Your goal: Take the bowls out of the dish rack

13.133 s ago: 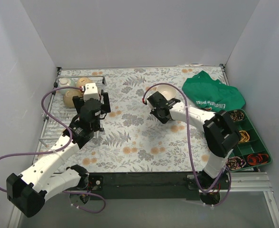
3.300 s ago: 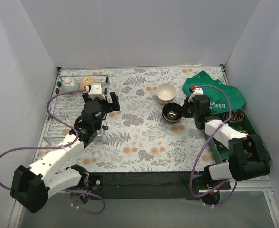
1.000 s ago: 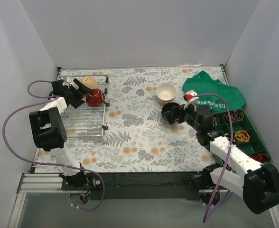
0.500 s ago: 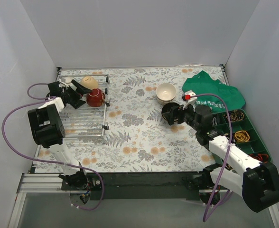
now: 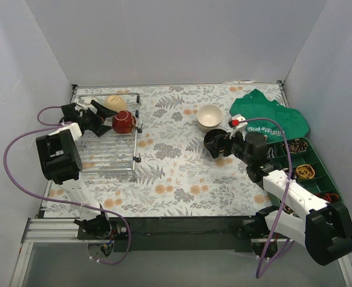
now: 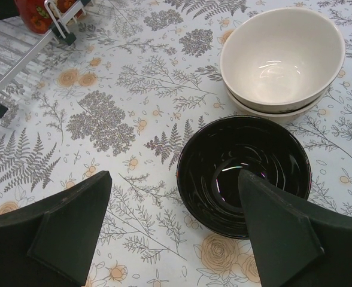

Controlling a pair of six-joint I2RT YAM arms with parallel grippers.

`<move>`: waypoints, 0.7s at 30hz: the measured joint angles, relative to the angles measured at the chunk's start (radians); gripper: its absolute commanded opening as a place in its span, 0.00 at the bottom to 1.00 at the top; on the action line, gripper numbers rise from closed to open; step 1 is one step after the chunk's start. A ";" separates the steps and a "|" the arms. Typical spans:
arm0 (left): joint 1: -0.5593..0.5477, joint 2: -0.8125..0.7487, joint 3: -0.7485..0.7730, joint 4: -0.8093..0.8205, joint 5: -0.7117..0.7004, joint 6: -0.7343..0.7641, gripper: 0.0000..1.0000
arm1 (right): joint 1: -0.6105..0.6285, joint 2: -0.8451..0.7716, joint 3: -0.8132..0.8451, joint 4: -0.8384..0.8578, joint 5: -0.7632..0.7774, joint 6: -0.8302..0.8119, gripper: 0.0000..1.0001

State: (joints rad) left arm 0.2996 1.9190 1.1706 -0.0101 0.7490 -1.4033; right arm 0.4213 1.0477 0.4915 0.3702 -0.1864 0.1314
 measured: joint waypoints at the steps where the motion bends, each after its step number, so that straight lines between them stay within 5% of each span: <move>1: 0.000 0.000 -0.001 0.002 0.001 -0.005 0.98 | 0.000 0.003 0.000 0.000 0.000 0.000 0.94; 21: -0.040 -0.044 -0.037 0.009 -0.084 -0.035 0.98 | 0.000 0.034 0.000 0.000 -0.027 0.000 0.94</move>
State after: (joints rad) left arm 0.2596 1.8751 1.1339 -0.0013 0.6655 -1.4380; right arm 0.4213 1.0821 0.4915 0.3702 -0.2134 0.1314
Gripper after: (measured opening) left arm 0.981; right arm 0.940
